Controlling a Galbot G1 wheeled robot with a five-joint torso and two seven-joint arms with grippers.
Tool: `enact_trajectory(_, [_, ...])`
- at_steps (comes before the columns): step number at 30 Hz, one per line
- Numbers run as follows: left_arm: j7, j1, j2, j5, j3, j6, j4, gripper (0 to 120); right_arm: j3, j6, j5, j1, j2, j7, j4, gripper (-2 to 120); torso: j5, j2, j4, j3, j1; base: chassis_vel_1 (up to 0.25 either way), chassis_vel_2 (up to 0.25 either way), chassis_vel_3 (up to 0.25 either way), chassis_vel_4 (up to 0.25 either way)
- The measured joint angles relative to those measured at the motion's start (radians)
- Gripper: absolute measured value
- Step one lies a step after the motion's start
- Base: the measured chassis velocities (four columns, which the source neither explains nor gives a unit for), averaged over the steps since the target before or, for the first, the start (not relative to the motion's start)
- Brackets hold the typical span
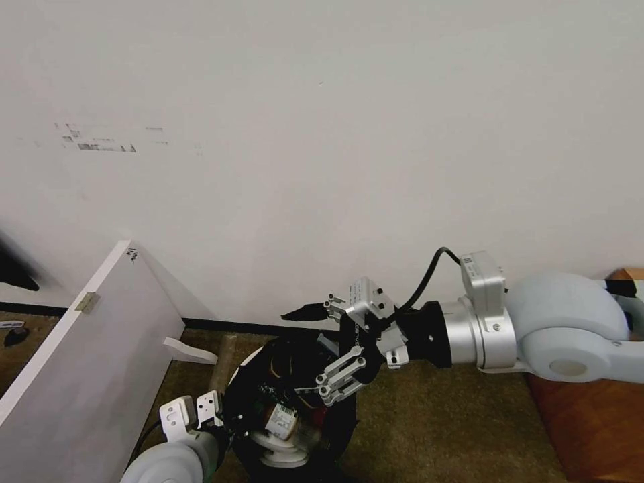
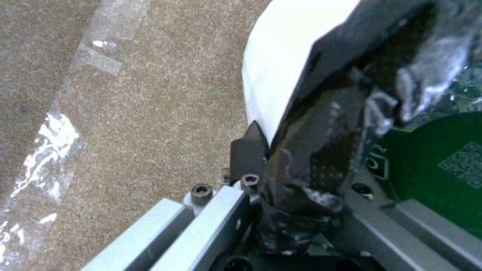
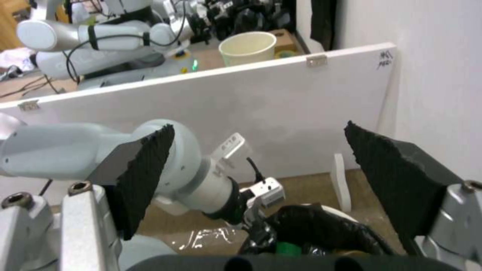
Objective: Pick up the trash bin and place the garbage on the floor into it.
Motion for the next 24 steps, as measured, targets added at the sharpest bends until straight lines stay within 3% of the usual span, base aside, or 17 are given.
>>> enact_trajectory(16, [0.029, 0.03, -0.019, 0.046, -0.027, 0.0, -0.014, 0, -0.007, 0.0, -0.063, 0.012, 0.132, 0.033, 0.063, 100, 0.0, 0.0, -0.0002, 0.0, 0.0, 0.0, 0.0, 0.0, 0.0])
enact_trajectory(22, [0.046, 0.042, -0.018, 0.069, -0.035, 0.0, -0.02, 0, -0.012, -0.007, -0.118, 0.016, 0.244, 0.054, 0.067, 100, 0.0, 0.0, 0.0002, 0.0, 0.0, 0.0, 0.0, 0.0, 0.0])
enact_trajectory(24, [0.05, 0.046, -0.016, 0.075, -0.035, 0.0, -0.02, 0, -0.012, -0.018, -0.151, 0.015, 0.324, 0.056, 0.067, 100, 0.0001, 0.0, -0.0001, 0.0, 0.0, 0.0, 0.0, 0.0, 0.0])
